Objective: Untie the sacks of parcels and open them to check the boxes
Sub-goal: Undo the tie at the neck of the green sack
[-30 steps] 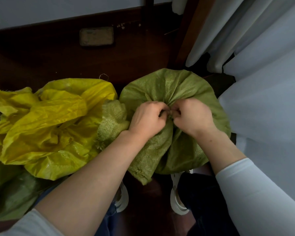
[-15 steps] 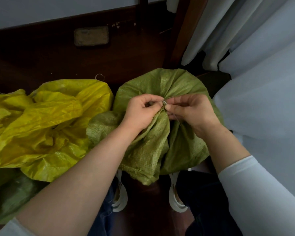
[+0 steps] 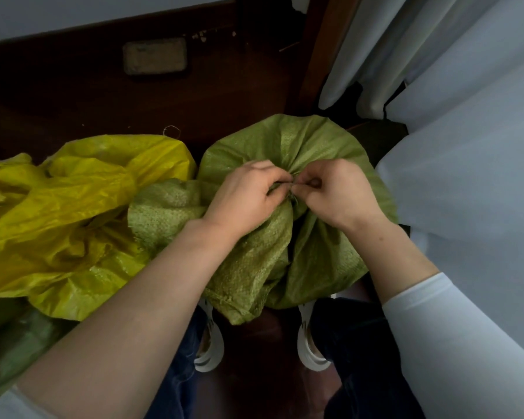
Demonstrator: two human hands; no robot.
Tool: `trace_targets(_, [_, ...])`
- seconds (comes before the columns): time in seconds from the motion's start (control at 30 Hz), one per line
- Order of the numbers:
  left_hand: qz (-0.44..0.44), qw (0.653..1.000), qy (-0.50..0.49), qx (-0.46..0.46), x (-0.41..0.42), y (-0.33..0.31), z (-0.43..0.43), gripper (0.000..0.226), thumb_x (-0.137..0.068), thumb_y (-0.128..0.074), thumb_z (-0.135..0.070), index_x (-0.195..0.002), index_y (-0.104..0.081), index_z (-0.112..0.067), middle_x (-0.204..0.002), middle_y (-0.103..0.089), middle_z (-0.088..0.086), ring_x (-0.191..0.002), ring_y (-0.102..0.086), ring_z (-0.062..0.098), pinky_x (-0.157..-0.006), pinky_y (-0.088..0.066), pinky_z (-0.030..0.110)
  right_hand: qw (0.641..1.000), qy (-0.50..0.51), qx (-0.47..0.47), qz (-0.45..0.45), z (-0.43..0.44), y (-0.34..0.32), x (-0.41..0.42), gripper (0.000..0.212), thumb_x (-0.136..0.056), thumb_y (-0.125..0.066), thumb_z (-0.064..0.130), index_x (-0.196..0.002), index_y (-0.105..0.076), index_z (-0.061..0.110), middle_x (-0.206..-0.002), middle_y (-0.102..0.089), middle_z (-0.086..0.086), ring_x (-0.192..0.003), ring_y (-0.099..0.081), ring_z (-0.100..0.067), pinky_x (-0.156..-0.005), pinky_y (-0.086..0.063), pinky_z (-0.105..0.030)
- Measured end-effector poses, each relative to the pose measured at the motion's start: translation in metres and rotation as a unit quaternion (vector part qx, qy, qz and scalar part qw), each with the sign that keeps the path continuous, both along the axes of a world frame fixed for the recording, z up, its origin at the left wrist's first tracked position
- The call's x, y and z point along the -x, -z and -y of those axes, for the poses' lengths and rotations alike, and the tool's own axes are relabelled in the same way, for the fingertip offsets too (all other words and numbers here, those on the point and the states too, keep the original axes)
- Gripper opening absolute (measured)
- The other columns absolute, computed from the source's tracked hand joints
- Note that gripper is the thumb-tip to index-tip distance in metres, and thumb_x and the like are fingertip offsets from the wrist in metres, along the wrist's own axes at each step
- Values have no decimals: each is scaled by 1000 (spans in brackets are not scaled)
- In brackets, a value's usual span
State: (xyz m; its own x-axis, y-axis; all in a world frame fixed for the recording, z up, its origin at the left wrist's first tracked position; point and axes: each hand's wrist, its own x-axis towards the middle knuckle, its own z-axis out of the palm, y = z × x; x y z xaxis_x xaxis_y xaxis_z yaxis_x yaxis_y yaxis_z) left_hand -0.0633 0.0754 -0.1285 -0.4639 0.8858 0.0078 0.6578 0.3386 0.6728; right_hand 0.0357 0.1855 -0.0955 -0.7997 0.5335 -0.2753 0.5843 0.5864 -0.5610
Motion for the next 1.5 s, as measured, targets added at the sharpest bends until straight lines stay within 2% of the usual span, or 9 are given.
trace_targets(0.17, [-30,996,-67,-52,-10,3,0,19,-85,-59,-16,-96,-71,-7,-91,-71,7,-86,-66,24,-76,-54,34,941,190,276,-45,3,1,5,16,-84,-61,4,-70,-59,9,-54,-59,-4,-41,-51,-12,-39,-42,-22])
trace_targets(0.33, [189,951,-227,-92,-18,-4,-10,10,-86,-62,-12,-93,-70,-12,-87,-69,-6,-82,-64,6,-79,-52,20,797,320,483,-173,5,0,6,18,-82,-59,-5,-66,-59,3,-44,-55,0,-34,-45,-9,-34,-38,-17])
trace_targets(0.4, [271,930,-240,-71,-13,-5,-13,10,-86,-62,-11,-90,-68,-18,-81,-64,-12,-78,-61,4,-77,-51,19,782,318,508,-173,4,2,6,16,-82,-59,-4,-68,-60,3,-45,-56,0,-35,-46,-8,-34,-38,-17])
trace_targets(0.63, [45,997,-25,59,2,-8,0,21,-92,-55,-18,-111,-65,-20,-105,-65,1,-100,-60,17,-86,-48,31,970,113,215,5,2,4,7,9,-87,-64,16,-81,-67,11,-60,-65,-4,-49,-61,-17,-51,-56,-29])
trace_targets(0.87, [-15,998,-37,55,-3,-8,-2,25,-94,-51,-17,-115,-64,-15,-111,-66,3,-106,-58,20,-90,-47,33,998,25,63,-11,4,7,7,20,-92,-55,19,-91,-71,6,-63,-67,-7,-49,-58,-13,-54,-53,-28])
trace_targets(1.0, [232,953,-194,5,-8,-5,-12,17,-90,-55,-9,-97,-67,-19,-92,-66,-9,-93,-61,9,-87,-48,23,991,-23,-109,-80,11,12,8,26,-90,-50,18,-89,-69,0,-72,-68,-15,-64,-61,-33,-55,-43,-30])
trace_targets(1.07, [316,926,-208,-12,-7,-4,-12,18,-90,-56,-6,-91,-65,-21,-87,-65,-9,-90,-62,10,-87,-48,24,994,7,-49,-99,10,14,6,24,-91,-51,18,-89,-69,3,-67,-66,-10,-58,-61,-29,-54,-45,-29])
trace_targets(1.2, [106,992,-69,10,3,0,-6,19,-88,-60,-11,-104,-69,-16,-106,-65,1,-103,-58,17,-93,-45,33,974,125,177,-61,6,16,4,11,-93,-55,17,-86,-63,17,-61,-63,1,-53,-64,-20,-60,-58,-39])
trace_targets(1.5, [2,994,-108,-26,-6,-2,-7,20,-92,-54,-12,-107,-68,-11,-104,-69,7,-95,-66,23,-84,-53,39,987,4,-151,-50,18,19,9,20,-94,-48,14,-99,-63,1,-78,-67,-16,-68,-63,-33,-53,-46,-32])
